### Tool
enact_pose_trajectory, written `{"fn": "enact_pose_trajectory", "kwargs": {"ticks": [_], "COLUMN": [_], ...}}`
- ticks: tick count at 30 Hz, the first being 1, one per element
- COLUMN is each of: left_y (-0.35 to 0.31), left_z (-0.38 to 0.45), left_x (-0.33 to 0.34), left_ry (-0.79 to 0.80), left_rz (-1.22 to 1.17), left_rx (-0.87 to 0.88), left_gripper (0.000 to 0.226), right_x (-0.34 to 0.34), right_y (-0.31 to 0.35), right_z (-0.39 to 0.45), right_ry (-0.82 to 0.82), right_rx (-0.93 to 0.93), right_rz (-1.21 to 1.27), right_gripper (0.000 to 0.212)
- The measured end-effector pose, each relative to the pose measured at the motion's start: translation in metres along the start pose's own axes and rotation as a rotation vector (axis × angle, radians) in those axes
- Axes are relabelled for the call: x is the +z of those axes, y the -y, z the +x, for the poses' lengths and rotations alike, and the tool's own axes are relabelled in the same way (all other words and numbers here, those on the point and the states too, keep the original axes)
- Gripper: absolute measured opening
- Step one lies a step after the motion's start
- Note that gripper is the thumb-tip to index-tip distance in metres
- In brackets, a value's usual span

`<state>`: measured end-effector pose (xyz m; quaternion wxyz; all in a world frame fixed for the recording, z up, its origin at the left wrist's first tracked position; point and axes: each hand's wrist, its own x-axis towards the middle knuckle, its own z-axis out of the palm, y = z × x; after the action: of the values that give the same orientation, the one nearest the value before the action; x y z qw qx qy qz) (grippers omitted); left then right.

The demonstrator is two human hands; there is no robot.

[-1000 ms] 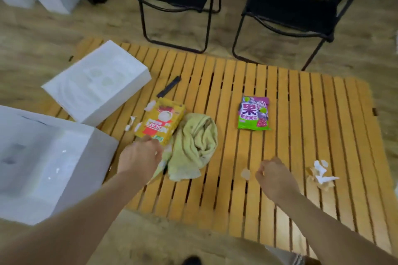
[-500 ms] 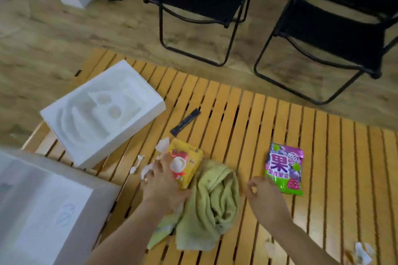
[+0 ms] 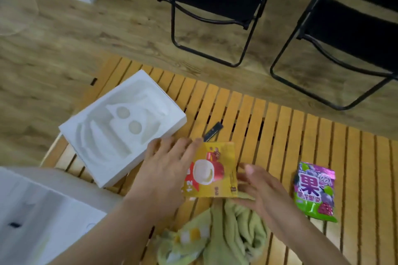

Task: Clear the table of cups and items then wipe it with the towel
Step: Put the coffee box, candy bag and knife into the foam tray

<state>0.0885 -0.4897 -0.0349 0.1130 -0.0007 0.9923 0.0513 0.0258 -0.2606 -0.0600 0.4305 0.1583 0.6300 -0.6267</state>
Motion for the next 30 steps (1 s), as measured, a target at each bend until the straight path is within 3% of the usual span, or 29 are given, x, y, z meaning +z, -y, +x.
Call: {"fn": "enact_pose_trajectory", "kwargs": {"ticks": [3,5,7,10,12,16,19,23,27,30], "left_y": [0.016,0.038,0.065,0.098,0.117,0.147,0.154,0.169,0.198,0.229], "left_z": [-0.015,-0.03,-0.046,-0.068,-0.079,-0.098,-0.106,-0.116,-0.135,-0.157], "left_x": [-0.009,-0.012,-0.016,-0.019,-0.014,-0.012,-0.016,-0.025,-0.035,-0.037], "left_ry": [-0.013,-0.027,-0.048,-0.046,0.013,0.021,-0.019,-0.112,-0.072,-0.088], "left_rz": [-0.043,-0.233,-0.619,-1.15,-1.329,-1.232,-1.109,-1.103,-1.13,-1.134], "left_rx": [0.075,0.0,-0.208,-0.614,-0.702,-0.633,-0.605,-0.766,-0.838,-0.876], "left_gripper": [0.113,0.114,0.112,0.092,0.067,0.026,0.027,0.022,0.022,0.024], "right_x": [0.047,0.069,0.088,0.114,0.128,0.15,0.167,0.197,0.23,0.254], "right_y": [0.008,0.009,0.007,-0.003,-0.009,-0.018,-0.023,-0.023,-0.019,-0.016], "right_z": [0.002,0.002,-0.001,-0.004,-0.004,0.0,0.005,0.004,-0.001,-0.006], "right_ry": [0.026,0.003,-0.005,0.014,0.032,0.062,0.05,0.094,0.155,0.238], "right_rx": [-0.026,-0.019,-0.015,0.009,0.027,0.034,0.015,-0.007,-0.06,-0.064], "right_rz": [-0.103,-0.005,0.081,0.114,0.13,0.155,0.118,0.078,-0.108,-0.218], "right_gripper": [0.033,0.034,0.039,0.043,0.043,0.038,0.038,0.039,0.028,0.039]}}
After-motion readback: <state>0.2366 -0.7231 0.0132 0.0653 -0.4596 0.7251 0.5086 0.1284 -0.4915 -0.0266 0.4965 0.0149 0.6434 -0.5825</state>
